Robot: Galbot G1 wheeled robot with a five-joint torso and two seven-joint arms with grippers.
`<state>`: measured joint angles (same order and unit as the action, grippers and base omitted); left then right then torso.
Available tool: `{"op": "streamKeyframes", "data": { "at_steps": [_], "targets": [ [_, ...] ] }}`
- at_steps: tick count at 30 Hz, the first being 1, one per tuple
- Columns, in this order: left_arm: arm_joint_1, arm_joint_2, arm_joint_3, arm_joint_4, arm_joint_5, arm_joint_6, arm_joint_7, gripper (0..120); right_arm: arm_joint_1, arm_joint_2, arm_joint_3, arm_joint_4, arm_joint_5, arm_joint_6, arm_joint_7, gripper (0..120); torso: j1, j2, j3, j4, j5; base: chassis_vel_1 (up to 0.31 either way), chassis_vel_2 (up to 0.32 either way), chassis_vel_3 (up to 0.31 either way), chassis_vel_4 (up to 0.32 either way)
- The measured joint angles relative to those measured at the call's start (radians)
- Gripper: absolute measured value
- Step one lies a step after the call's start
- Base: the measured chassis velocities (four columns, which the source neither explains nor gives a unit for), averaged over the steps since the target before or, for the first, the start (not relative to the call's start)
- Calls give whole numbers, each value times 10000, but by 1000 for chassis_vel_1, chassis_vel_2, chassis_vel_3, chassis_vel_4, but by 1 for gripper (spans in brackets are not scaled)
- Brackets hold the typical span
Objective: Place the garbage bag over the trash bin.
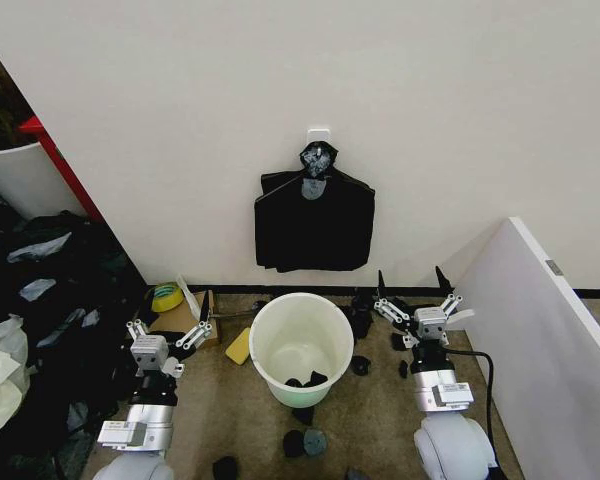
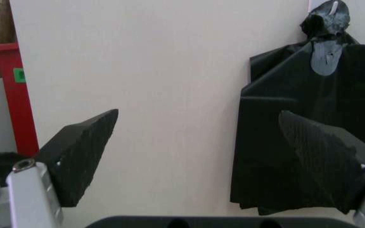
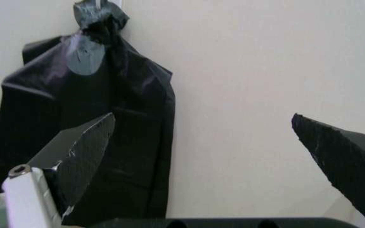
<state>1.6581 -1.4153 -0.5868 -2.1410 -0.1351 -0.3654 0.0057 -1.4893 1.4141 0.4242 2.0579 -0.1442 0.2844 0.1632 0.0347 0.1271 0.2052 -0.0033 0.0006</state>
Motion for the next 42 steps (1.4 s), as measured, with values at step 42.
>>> {"op": "streamKeyframes", "data": {
  "at_steps": [42],
  "targets": [
    [177, -85, -134, -105, 123, -49, -243, 100, 38, -104, -51, 76, 729, -592, 191, 100, 0, 0, 0, 0, 1, 0, 0, 0, 0]
  ]
}}
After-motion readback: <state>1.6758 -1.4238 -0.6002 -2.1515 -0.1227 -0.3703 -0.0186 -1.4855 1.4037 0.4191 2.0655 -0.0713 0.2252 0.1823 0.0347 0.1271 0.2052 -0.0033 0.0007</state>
